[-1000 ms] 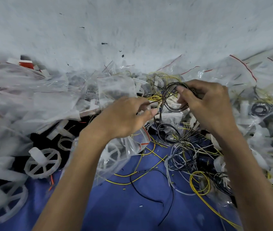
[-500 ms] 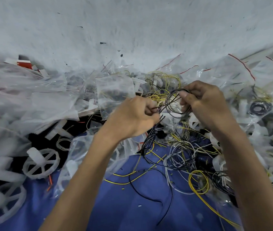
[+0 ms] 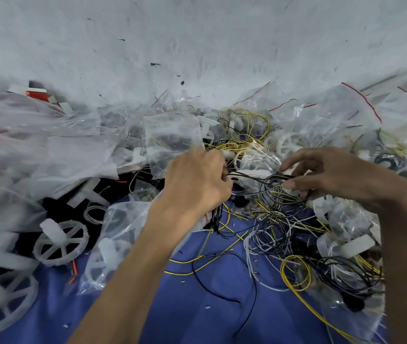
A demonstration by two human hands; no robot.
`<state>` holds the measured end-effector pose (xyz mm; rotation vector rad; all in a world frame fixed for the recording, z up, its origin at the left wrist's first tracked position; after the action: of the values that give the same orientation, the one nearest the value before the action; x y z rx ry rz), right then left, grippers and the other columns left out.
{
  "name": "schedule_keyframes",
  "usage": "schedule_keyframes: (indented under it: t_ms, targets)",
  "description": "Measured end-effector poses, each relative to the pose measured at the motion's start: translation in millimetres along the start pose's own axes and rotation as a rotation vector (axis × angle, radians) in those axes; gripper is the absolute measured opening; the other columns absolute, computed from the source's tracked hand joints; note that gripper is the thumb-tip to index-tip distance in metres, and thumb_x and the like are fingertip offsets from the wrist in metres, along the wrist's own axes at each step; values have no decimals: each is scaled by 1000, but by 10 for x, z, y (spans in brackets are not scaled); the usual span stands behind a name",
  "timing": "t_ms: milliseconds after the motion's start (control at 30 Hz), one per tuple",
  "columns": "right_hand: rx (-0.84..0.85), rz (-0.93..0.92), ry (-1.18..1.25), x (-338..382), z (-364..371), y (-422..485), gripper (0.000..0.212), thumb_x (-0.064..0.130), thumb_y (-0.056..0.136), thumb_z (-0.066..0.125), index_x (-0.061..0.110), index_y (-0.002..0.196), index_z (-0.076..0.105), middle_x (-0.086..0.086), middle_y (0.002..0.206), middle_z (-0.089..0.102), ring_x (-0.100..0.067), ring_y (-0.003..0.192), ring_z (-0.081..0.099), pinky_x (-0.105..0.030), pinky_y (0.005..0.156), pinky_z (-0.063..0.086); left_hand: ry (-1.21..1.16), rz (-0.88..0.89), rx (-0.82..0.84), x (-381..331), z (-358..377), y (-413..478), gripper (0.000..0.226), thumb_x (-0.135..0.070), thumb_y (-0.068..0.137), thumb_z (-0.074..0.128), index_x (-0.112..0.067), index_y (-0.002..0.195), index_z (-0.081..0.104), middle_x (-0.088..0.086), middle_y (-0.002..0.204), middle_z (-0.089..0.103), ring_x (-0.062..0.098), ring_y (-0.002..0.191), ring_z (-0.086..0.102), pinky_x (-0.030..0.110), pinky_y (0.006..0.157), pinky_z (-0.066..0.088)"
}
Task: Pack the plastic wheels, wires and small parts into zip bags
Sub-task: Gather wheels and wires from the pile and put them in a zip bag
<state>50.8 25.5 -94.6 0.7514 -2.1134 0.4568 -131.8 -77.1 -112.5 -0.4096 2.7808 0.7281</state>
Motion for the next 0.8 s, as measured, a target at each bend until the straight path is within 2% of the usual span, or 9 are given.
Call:
schedule_keyframes:
  t_ms: [100,167,267,333,400,467,567,633,800]
  targets:
    - [-16,22,-8,-30,-59,-21,17,10,78,70,14,93,67,-11,77,65,-6,56,61,-12,49,46,6,31,-21,-28,47,-2,22,-30,79,55,-24,100,59,-3,88,69,26,93,61,32,72,44]
    - [-81,-9,16,-18,-98,-37,11,7,79,68,13,88,68,-5,66,66,-6,52,60,-13,47,47,-12,47,1,-43,83,4,29,-28,80,56,-20,108,55,-3,86,69,25,94,61,31,71,43]
    - [-238,-122,112,55,-123,-53,8,2,81,64,9,83,68,-2,55,62,-9,49,61,-17,49,51,-163,49,118,-23,84,43,43,-27,84,61,-17,124,47,-6,91,71,19,98,62,29,84,46]
    - [-340,-191,229,126,-110,-60,10,2,84,62,11,79,66,-4,57,57,-9,47,60,-17,50,52,-288,8,196,-11,61,58,57,-32,84,65,-17,133,40,-15,89,67,13,97,61,24,86,44]
    - [-422,-235,345,189,-92,-61,15,4,86,60,14,76,63,3,52,56,-8,45,59,-17,49,52,-334,-32,235,-14,44,53,70,-47,79,67,-20,136,36,-19,87,61,9,96,61,26,89,46]
    - [-489,-261,462,246,-72,-67,16,7,88,59,16,75,62,8,47,54,-8,47,61,-18,49,51,-327,-46,255,-20,39,36,72,-61,72,66,-22,129,45,-21,89,63,7,96,62,31,91,48]
    - [-552,-294,595,316,-26,-69,15,9,90,58,16,78,62,11,47,54,-6,50,62,-16,55,52,-267,-28,281,-63,58,14,59,-66,68,65,-23,108,62,-16,93,69,7,96,63,34,89,50]
    - [-571,-308,649,346,8,-66,16,10,90,58,18,77,63,11,48,55,-5,53,62,-16,58,52,-227,-28,289,-113,83,-2,54,-67,69,64,-24,101,66,-12,98,70,8,98,63,34,89,50]
    - [-643,-296,804,383,67,-52,13,9,90,58,14,78,62,10,48,55,-4,53,62,-14,57,51,-372,-19,348,-223,104,-33,51,-69,71,60,-24,94,69,-12,86,72,3,86,64,33,82,53]
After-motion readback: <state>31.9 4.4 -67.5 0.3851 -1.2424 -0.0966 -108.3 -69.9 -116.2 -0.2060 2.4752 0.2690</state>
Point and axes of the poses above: each hand's wrist, its own y-axis towards the middle knuckle, its own z-axis out of the palm, x = y × z, the point moved 2 cm from there along y, towards the middle knuckle
